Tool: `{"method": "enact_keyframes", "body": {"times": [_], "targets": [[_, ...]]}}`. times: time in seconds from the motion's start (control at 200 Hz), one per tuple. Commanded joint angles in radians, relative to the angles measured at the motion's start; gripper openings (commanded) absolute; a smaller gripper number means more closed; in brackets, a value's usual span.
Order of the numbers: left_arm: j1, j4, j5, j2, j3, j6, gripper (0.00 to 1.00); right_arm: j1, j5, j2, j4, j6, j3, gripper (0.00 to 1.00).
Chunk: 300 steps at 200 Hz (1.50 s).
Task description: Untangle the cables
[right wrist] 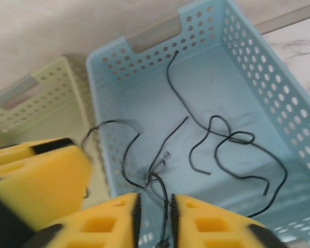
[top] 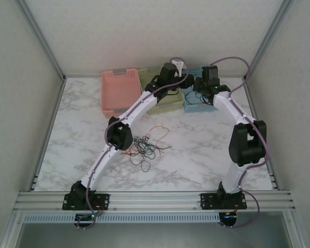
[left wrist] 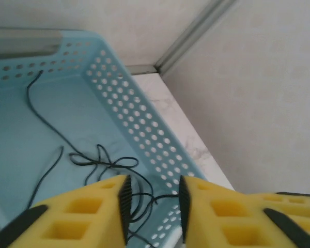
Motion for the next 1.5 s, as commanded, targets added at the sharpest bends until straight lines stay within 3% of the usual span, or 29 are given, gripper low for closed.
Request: {"method": "enact_keyframes", "body": {"times": [0.0,0.125,0.35,0.465,0.621,0.706,0.936,1.111,1.296,1.497], "targets": [[0.000,0.058,0.043,0.012,0.036,-0.015,0.45,0.000,0.024,0.056,-0.017,0.007,0.072,0.34],[0.011,0.030,0.075,-0.008,0.036,-0.006,0.56,-0.021,0.054,0.097,-0.079,0.034,0.123,0.42],[0.016,-0.062,0.103,-0.110,0.036,0.060,0.58,-0.048,0.008,0.083,-0.087,0.027,0.102,0.43],[0.015,-0.140,0.103,-0.182,0.034,0.093,0.56,-0.049,-0.130,0.057,-0.050,-0.037,0.057,0.45],[0.016,-0.269,0.018,-0.324,-0.041,0.155,0.54,-0.043,-0.285,0.077,-0.068,-0.078,0.048,0.49],[0.016,-0.271,-0.034,-0.460,-0.204,0.190,0.54,-0.031,-0.285,0.094,-0.083,-0.096,0.062,0.52],[0.047,0.055,-0.153,-1.002,-1.026,0.191,0.58,0.054,-0.222,0.261,-0.279,-0.223,0.304,0.58],[0.089,0.060,-0.234,-1.347,-1.452,0.154,0.60,0.122,-0.084,0.381,-0.413,-0.302,0.485,0.59],[0.100,-0.015,-0.298,-1.667,-1.746,0.136,0.62,0.167,0.081,0.503,-0.537,-0.358,0.650,0.59],[0.100,-0.140,-0.284,-1.852,-1.863,0.107,0.64,0.178,0.186,0.591,-0.625,-0.346,0.785,0.49]]}}
